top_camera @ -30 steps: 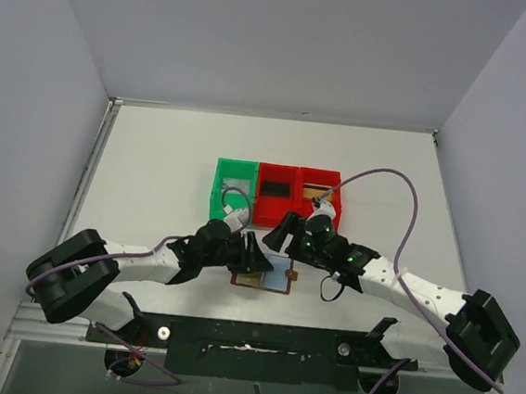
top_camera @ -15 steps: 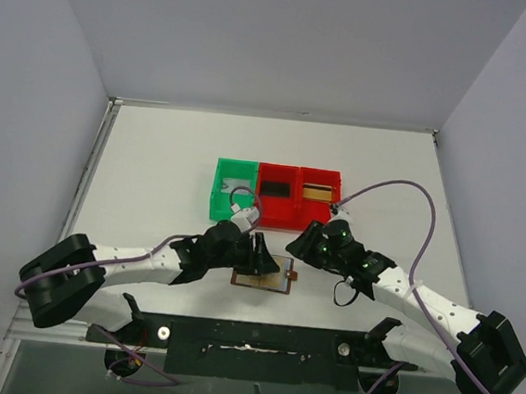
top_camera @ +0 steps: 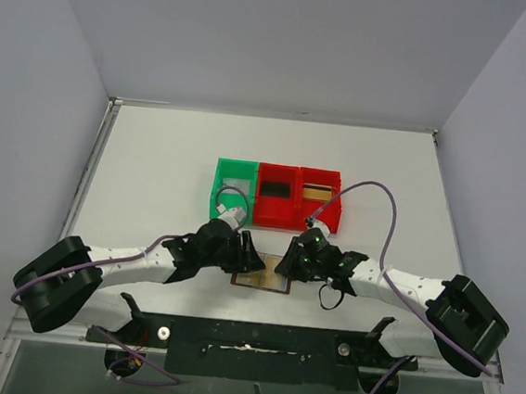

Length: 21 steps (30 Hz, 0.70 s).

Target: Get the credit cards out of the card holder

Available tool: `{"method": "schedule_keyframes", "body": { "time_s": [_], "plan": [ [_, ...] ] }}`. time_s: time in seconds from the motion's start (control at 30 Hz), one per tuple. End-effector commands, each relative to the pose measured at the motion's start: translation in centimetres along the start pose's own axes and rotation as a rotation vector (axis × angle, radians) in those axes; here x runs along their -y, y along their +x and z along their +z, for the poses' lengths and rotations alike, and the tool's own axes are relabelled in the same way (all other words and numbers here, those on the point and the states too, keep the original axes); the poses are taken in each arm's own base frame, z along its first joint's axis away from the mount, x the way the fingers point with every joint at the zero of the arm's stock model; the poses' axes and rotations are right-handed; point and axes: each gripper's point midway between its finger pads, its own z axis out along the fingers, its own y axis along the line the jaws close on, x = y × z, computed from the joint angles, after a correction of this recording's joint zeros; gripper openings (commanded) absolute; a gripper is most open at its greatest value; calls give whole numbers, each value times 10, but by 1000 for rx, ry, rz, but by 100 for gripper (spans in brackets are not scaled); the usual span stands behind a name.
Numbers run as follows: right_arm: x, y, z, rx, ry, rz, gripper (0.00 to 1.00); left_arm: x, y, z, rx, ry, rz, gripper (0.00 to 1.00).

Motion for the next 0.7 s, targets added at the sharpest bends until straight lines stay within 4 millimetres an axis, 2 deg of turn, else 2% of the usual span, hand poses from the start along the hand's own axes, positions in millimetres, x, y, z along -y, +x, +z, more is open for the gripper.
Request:
{"method": "schedule_keyframes", "body": {
  "time_s": [0.0, 0.27, 0.67],
  "plan": [
    [0, -6, 2, 37, 18, 19, 23, 21, -7, 8, -20, 62, 33, 45],
    [35, 8, 5, 16, 129, 47, 21, 14, 3, 24, -72, 31, 30, 45],
    [47, 18, 8, 3, 133, 77, 18, -10, 18, 37, -110, -43, -25, 42]
  ]
}}
